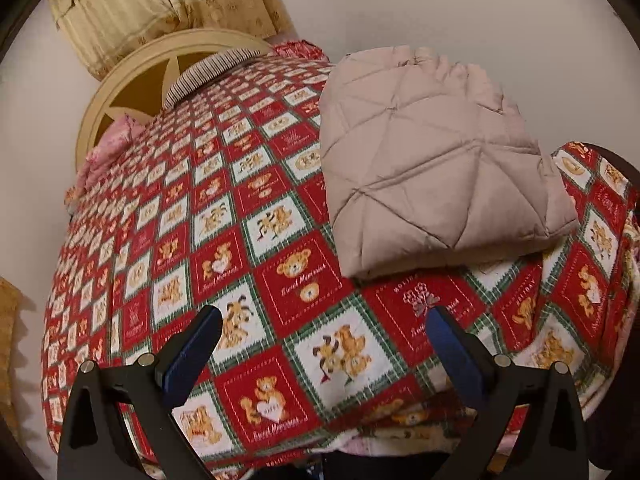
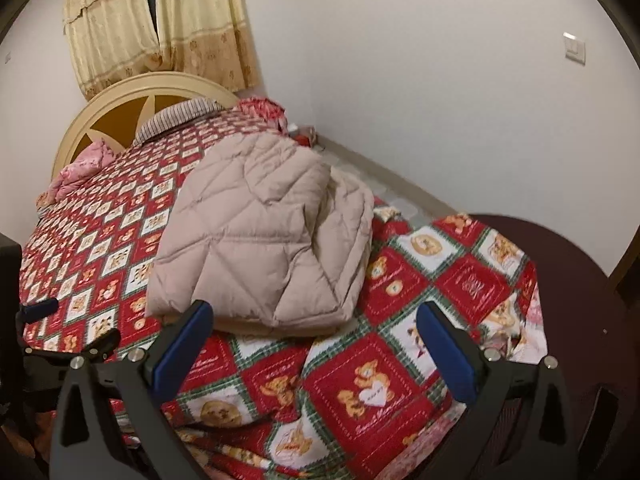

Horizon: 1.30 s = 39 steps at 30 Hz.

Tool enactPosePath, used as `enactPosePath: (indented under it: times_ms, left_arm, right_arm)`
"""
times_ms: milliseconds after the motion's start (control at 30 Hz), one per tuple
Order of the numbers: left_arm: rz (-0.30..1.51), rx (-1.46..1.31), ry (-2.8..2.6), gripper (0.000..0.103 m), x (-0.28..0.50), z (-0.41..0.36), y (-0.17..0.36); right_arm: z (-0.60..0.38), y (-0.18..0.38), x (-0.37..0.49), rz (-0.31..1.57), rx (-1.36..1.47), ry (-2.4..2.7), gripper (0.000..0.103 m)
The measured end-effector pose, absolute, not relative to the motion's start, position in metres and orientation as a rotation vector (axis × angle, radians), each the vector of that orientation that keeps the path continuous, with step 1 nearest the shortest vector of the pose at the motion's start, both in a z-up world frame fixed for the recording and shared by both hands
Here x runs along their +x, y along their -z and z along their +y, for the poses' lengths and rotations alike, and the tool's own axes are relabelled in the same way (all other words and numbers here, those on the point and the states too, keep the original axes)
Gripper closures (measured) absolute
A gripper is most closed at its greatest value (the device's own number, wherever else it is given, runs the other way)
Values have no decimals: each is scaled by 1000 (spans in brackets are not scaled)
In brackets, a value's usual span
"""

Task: Fold large clothes

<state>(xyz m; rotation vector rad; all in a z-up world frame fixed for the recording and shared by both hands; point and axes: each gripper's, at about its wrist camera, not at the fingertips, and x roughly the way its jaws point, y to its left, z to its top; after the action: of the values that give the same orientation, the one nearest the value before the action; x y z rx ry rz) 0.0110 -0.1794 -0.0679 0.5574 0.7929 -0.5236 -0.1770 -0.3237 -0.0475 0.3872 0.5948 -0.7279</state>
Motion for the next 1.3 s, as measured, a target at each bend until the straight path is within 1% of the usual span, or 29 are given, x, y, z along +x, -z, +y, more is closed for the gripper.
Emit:
enactPosePath:
  times_ms: [67,200,367,467,600,700,1167,1300]
  left_arm:
    - [768,547,514,1,9,-175,60]
    - [617,515,479,1,-5,-165,31]
    - [451,444,496,1,-27,-148,-7]
    - [400,392,535,1,-38,-139,-23]
    - [362,335,583,1,-45,-131,-37]
    - [351,330,585,1,-49,-131,-40]
    - [372,318,592,1,-47,-132,-36]
    - [374,313,589,1,-47,-133,-35]
  right_arm:
    - [-320,44,-179,583,407,714,0]
    - [-309,27,-185,528,395,701,0]
    - [-285,-7,-200,383,287,734,0]
    - [-273,-25,-210,288,220,766,0]
    - [-259,-39,-218,194,117,817,0]
    - [-252,-43,-217,166,66,839,0]
    - [-264,-27,-204,258,156,811,0]
    - [-261,-28,-208,249,157,813,0]
